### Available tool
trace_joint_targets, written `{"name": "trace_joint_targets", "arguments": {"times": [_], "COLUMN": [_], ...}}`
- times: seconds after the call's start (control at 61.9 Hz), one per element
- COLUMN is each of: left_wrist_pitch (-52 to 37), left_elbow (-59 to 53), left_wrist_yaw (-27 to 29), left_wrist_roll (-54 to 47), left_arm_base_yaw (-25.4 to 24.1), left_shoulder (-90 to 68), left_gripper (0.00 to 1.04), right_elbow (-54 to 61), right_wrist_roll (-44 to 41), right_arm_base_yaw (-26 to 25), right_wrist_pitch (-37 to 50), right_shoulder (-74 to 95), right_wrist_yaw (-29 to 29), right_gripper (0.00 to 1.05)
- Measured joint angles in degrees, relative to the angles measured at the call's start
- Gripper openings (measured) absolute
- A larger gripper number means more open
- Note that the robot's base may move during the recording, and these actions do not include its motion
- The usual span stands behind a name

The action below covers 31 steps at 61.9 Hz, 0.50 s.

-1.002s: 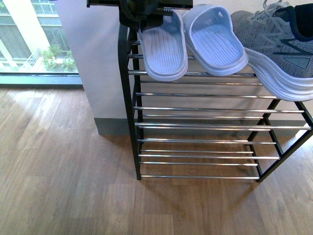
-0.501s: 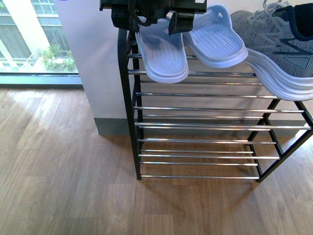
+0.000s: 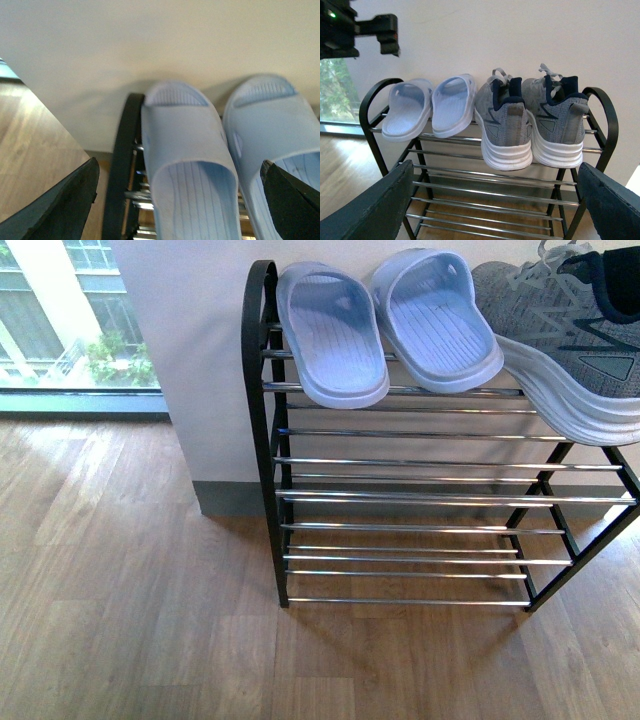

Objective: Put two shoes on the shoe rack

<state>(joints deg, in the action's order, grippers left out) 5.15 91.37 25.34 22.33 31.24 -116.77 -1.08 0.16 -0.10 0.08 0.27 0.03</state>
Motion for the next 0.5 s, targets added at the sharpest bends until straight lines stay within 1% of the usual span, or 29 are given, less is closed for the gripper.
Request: {"name": "trace_joint_targets", "arguments": {"times": [0.145, 0.291, 0.388, 0.501], "left_wrist_pitch": [-8.0, -13.2, -13.9, -12.5], "left_elbow": [-12.0, -24.2, -31.3, -39.5], "left_wrist_yaw": [3.5, 6.5, 8.5, 12.0], "left_wrist_roll": [-0.8, -2.4, -2.3, -0.8], "left_arm_base_yaw": [0.0, 0.0, 0.1, 0.4], "left_shoulder": [10.6, 21.5, 28.5, 38.2], "left_gripper": [0.95, 0.95, 0.95, 0.95], "right_elbow": [0.0, 0.0, 0.0, 0.0], "right_wrist_roll": [0.0, 0.0, 0.0, 0.0], "right_arm_base_yaw": [0.0, 0.0, 0.0, 0.0], "right_wrist_pitch": [0.0, 0.0, 0.0, 0.0], "right_shoulder": [0.0, 0.0, 0.0, 0.0], "right_wrist_yaw": [0.0, 0.0, 0.0, 0.0], "right_gripper": [0.95, 0.95, 0.95, 0.95]}}
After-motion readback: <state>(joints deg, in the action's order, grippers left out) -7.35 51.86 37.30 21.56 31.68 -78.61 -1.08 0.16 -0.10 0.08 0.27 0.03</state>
